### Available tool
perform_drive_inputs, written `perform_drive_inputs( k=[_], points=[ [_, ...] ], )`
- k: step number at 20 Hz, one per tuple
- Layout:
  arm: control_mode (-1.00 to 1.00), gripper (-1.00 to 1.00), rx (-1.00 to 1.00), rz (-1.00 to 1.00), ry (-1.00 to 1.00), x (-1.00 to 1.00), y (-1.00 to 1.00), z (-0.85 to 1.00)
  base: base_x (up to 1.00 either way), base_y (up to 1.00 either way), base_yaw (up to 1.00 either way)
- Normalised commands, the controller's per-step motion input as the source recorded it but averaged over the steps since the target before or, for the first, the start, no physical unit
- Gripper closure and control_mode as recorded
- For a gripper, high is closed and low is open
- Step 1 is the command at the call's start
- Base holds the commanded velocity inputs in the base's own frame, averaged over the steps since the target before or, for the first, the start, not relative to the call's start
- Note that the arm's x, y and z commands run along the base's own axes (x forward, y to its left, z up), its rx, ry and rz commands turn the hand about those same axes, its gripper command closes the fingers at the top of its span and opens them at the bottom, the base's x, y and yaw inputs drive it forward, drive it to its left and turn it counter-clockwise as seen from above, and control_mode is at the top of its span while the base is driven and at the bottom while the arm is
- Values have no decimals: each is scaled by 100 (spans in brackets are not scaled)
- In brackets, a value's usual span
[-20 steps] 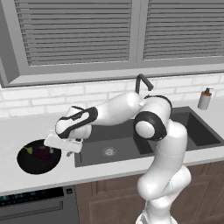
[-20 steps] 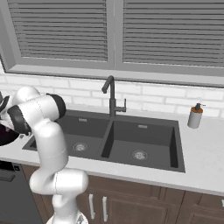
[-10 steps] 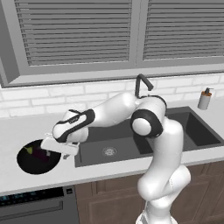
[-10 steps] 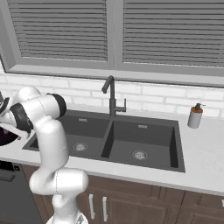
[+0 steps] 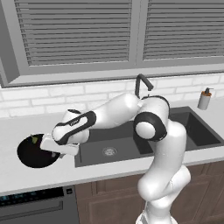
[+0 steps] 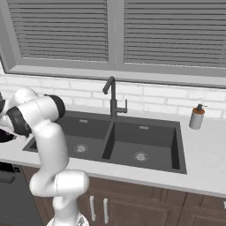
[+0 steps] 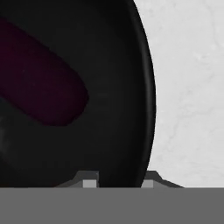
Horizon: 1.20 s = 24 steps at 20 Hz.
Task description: Pick the eggplant from the sink and place it in the bowl. Then pick the bowl and place it in the microwave. Then close the microwave door and press the start button.
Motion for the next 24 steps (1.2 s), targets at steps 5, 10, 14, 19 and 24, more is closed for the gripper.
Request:
perform_drive_inputs(
  k=[5, 10, 14, 19, 24],
  points=[
    [-100, 100, 2, 0, -9, -50, -24, 37, 0, 0, 0],
    [-100, 100, 0, -2, -5, -50, -35, 60, 0, 0, 0],
    [-100, 100, 0, -11, 0, -19, -59, 81, 0, 0, 0],
    [-100, 100, -1, -16, 2, -4, -63, 75, 0, 0, 0],
    [-100, 100, -3, -21, 3, -10, -72, 55, 0, 0, 0]
  ],
)
